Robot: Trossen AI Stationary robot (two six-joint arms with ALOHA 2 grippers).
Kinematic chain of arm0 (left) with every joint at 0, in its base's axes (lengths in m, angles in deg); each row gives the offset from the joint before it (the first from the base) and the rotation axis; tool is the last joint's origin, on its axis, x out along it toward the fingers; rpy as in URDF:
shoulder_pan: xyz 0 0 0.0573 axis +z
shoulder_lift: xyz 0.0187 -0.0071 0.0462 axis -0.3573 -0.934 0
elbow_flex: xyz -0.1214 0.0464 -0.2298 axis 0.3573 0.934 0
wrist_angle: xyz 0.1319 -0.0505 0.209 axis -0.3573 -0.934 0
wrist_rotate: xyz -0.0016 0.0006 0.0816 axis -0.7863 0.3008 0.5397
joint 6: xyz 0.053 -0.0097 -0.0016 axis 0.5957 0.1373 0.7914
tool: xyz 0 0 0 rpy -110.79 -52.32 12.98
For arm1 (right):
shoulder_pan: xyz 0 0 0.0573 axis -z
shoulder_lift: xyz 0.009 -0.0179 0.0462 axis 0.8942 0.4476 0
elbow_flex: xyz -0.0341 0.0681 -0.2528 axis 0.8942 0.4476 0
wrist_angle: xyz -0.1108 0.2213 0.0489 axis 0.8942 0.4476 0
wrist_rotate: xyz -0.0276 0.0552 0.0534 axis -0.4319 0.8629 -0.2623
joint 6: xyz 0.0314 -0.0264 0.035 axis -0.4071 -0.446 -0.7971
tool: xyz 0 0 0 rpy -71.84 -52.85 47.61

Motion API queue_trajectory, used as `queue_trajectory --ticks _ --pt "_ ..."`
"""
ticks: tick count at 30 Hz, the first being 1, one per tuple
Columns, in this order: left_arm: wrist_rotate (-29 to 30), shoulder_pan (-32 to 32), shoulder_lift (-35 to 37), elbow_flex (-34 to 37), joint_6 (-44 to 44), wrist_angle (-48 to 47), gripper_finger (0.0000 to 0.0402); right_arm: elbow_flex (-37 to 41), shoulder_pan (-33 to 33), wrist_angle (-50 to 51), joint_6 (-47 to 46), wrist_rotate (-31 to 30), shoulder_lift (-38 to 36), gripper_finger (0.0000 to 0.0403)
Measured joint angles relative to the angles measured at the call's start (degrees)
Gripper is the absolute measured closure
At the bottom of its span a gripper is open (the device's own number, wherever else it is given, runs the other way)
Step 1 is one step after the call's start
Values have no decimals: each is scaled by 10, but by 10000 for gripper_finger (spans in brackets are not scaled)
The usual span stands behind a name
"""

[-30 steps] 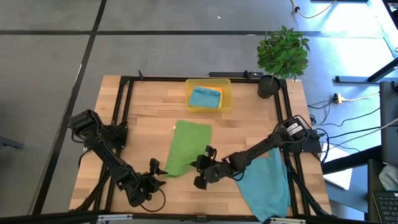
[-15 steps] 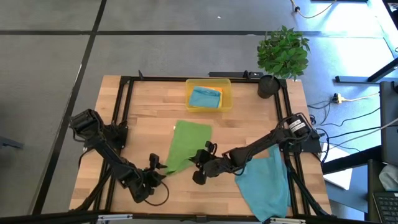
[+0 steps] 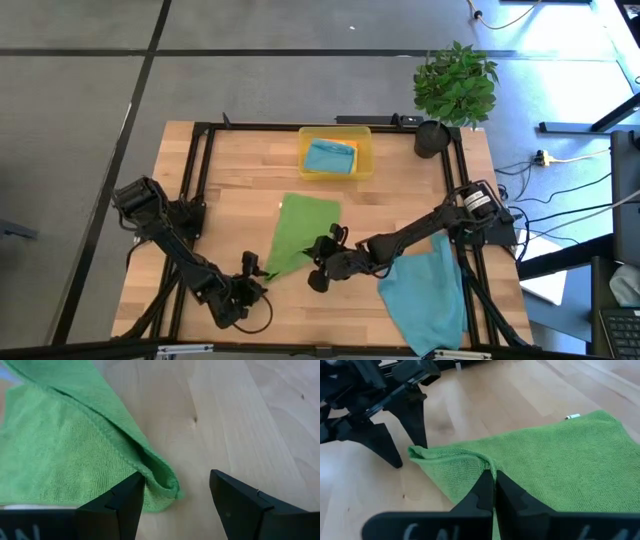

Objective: Fold microfiber towels
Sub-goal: Fold the green microfiber cloth

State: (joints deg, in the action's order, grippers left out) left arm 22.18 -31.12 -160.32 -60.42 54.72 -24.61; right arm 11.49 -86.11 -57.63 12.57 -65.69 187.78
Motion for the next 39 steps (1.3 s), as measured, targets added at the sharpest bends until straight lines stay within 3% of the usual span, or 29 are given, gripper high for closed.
queue_trajectory --ticks 5,14,18,26,33,39 --pt "34 8 -41 -3 -23 16 186 0 0 0 -1 1 0 401" --pt "88 -11 -49 0 -17 34 213 0 0 2 -12 16 0 401" --pt "87 -10 -49 0 -18 28 257 0 0 2 -12 17 0 401" --pt "83 -8 -48 1 -19 25 392 0 0 3 -6 45 0 397" --pt "53 8 -48 1 -33 26 400 0 -2 4 46 75 0 358" --pt "48 11 -48 1 -42 29 401 0 -21 5 80 76 0 299"
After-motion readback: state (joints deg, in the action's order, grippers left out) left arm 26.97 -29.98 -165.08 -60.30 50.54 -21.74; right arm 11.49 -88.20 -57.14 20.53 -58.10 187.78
